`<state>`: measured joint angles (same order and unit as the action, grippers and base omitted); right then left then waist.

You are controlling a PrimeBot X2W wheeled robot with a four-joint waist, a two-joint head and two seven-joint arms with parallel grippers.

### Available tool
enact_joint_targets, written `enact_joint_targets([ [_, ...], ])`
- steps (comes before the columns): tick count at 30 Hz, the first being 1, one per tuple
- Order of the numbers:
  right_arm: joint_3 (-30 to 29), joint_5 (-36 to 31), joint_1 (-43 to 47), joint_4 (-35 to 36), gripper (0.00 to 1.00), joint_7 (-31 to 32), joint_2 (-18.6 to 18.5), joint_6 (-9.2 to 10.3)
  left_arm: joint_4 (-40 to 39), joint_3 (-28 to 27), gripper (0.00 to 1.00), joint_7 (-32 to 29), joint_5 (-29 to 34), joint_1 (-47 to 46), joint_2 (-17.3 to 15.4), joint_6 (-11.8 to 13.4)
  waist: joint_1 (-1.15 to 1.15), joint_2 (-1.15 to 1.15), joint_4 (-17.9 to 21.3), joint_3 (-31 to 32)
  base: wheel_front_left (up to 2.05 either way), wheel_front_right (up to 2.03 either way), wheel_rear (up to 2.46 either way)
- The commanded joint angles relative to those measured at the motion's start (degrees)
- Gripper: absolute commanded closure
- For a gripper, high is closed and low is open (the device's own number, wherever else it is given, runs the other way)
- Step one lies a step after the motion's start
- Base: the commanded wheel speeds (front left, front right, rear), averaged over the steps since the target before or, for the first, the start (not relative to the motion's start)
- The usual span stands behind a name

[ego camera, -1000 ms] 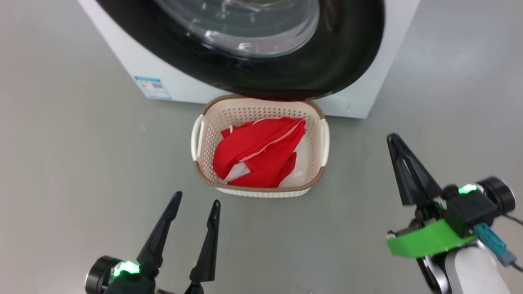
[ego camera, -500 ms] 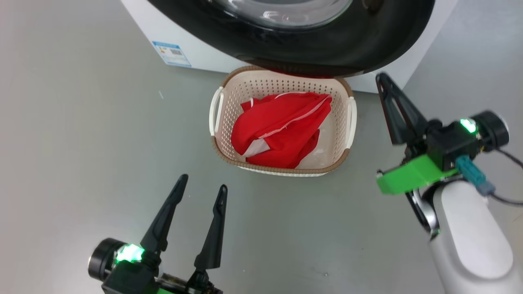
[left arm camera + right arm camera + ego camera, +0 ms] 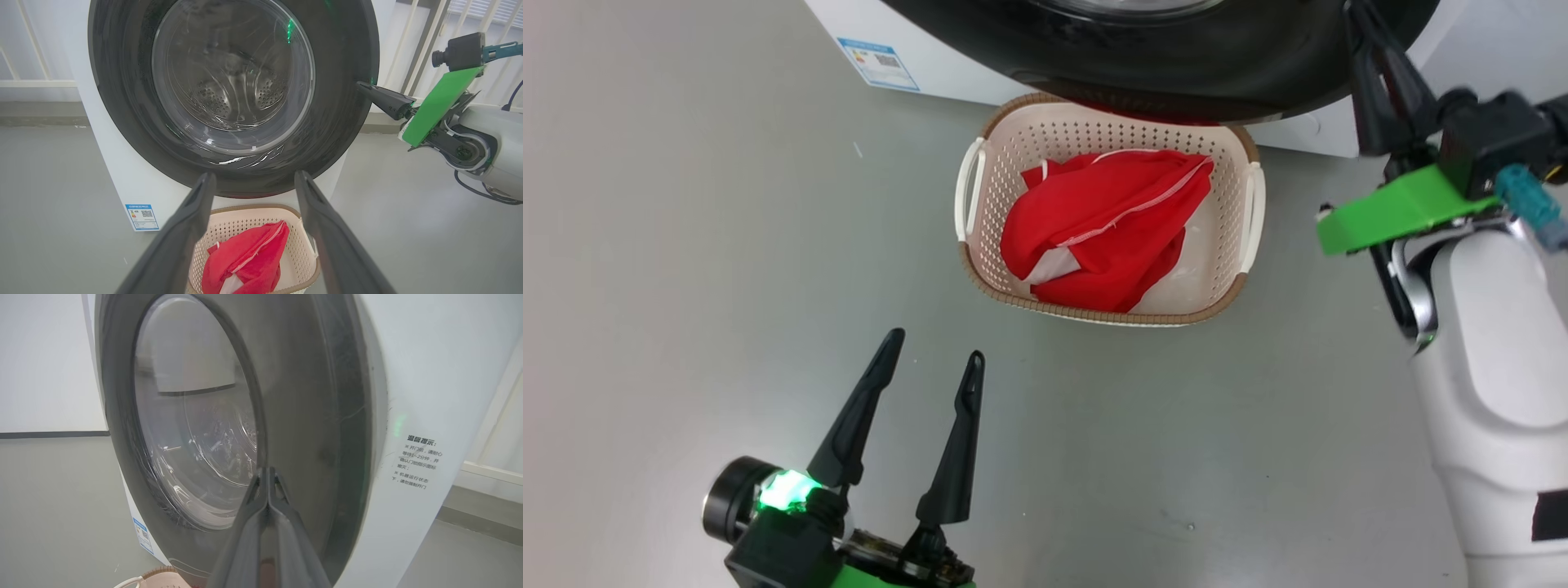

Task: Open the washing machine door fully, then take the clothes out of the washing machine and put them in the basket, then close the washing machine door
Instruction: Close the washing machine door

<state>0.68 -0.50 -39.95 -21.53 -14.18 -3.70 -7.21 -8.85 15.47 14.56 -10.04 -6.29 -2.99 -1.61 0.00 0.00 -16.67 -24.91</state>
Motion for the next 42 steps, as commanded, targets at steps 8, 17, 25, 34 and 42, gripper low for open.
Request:
enact_joint_targets([
  [8, -3.0, -1.7, -7.8, -5.5, 1.00, -0.8, 0.7, -0.28, -1.0, -1.5, 0.00, 0.4, 1.3, -1.5, -0.2, -0.9, 0.00, 0.00, -1.5, -1.3, 0.00, 0.00, 0.00],
  [17, -5.7, -2.7, -11.2, -7.5, 1.00, -0.8, -0.4, -0.28, -0.7, -1.5, 0.00, 0.4, 1.4, -1.4, 0.0, -0.8, 0.00, 0.00, -2.5, -1.2, 0.00, 0.00, 0.00],
  [25, -7.5, -3.7, -15.4, -10.6, 1.00, -0.8, -2.7, -0.28, -0.8, -0.9, 0.00, 0.4, 1.4, -1.7, 0.1, -1.1, 0.00, 0.00, -3.2, -1.7, 0.00, 0.00, 0.00],
  [34, -10.2, -5.4, -19.4, -15.7, 1.00, -0.8, -4.9, -0.28, -0.3, 0.2, 0.00, 0.4, 1.1, -2.0, 0.1, -1.3, 0.00, 0.00, -4.8, -1.8, 0.00, 0.00, 0.00],
  [42, -10.2, -5.9, -21.8, -18.5, 1.00, -0.8, -6.1, -0.28, 0.1, 0.7, 0.00, 0.4, 1.0, -2.1, 0.1, -1.2, 0.00, 0.00, -6.0, -2.0, 0.00, 0.00, 0.00],
])
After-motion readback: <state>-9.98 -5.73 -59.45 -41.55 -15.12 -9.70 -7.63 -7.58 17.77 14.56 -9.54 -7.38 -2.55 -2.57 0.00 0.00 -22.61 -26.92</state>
